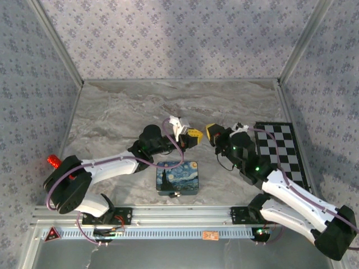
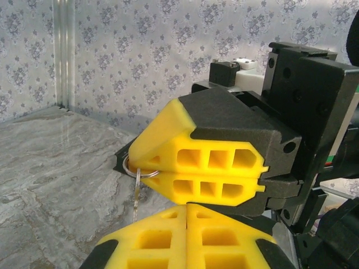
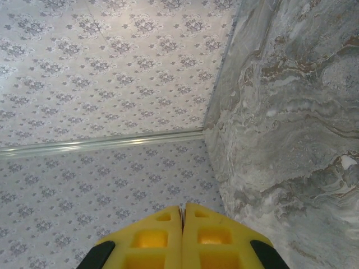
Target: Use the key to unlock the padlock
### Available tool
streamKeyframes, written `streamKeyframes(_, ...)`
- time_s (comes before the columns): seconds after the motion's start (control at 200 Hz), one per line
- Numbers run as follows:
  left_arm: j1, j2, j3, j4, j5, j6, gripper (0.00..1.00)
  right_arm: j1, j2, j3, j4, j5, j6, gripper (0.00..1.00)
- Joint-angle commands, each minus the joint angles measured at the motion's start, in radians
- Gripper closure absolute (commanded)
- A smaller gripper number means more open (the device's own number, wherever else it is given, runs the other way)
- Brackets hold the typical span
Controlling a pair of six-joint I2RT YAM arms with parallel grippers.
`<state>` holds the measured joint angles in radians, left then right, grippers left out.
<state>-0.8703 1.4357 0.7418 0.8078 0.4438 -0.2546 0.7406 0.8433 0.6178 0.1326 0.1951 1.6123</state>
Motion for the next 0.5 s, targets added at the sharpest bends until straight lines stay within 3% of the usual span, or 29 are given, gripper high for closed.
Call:
streamKeyframes(0.0,0.010,0.018,0.033,0.036,0.036,-0.008,0.99,0.008,0.005,0.030,0.026,0.004,0.006,1.00)
streamKeyframes(0.38,0.020,0.017,0.030,0.024,0.046,-0.012,1.00,0.009,0.003,0.035,0.018,0.006,-0.001,1.00)
streamKeyframes(0.435,0.021,0.007,0.020,0.021,0.021,-0.015,0.85,0.010,0.005,0.039,0.016,0.005,-0.005,1.00)
streamKeyframes(0.495,0.029,-0.005,0.005,0.019,0.026,-0.011,0.78,0.009,0.001,0.040,0.002,0.013,-0.010,1.00)
